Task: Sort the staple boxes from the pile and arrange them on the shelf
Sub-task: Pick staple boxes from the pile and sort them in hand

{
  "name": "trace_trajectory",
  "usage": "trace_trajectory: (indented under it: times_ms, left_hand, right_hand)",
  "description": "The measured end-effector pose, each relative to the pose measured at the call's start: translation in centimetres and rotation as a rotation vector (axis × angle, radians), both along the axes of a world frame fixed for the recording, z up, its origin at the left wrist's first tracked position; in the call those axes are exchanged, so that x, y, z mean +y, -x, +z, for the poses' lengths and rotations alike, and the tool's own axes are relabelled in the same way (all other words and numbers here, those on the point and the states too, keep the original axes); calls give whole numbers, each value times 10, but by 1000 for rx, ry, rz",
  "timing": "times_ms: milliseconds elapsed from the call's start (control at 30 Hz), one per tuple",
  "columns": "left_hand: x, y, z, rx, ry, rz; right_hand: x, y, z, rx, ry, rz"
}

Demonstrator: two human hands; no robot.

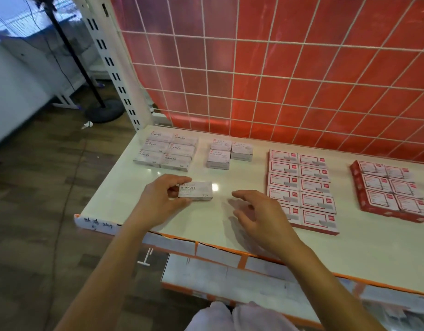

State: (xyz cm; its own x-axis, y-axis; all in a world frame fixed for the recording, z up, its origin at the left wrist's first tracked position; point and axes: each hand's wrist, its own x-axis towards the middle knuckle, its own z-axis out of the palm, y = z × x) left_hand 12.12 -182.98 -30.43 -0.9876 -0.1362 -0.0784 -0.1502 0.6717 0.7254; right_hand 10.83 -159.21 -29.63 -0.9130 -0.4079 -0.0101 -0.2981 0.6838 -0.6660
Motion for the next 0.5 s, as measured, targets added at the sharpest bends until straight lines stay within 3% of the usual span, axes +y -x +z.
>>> trace_trajectory:
  times_ms: [267,500]
  left_hand:
    - [-14,-14,5,12,160,74]
    - [-58,-11,4,12,214,73]
  right_hand:
    - [-8,-4,4,-14,-42,106]
    - [-45,-3,-3,11,-69,75]
